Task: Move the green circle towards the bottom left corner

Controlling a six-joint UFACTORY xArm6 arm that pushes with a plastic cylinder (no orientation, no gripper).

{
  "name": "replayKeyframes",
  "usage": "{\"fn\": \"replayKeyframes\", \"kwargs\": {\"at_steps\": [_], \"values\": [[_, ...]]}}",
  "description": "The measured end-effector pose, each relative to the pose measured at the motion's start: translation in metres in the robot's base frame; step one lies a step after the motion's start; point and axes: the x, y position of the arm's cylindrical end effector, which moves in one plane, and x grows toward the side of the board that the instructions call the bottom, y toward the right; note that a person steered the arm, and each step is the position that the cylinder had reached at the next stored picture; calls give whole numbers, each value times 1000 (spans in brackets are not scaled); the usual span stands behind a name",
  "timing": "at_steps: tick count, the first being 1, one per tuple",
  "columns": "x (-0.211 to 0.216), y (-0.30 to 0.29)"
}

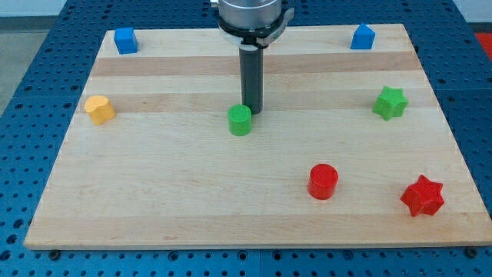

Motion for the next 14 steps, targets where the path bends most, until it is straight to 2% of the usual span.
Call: {"fn": "replayKeyframes", "kwargs": {"at_steps": [4,8,9,11,12,14], "values": [[65,-24],[124,-112],[125,-140],[84,-153],[96,-178],[114,-184]]}}
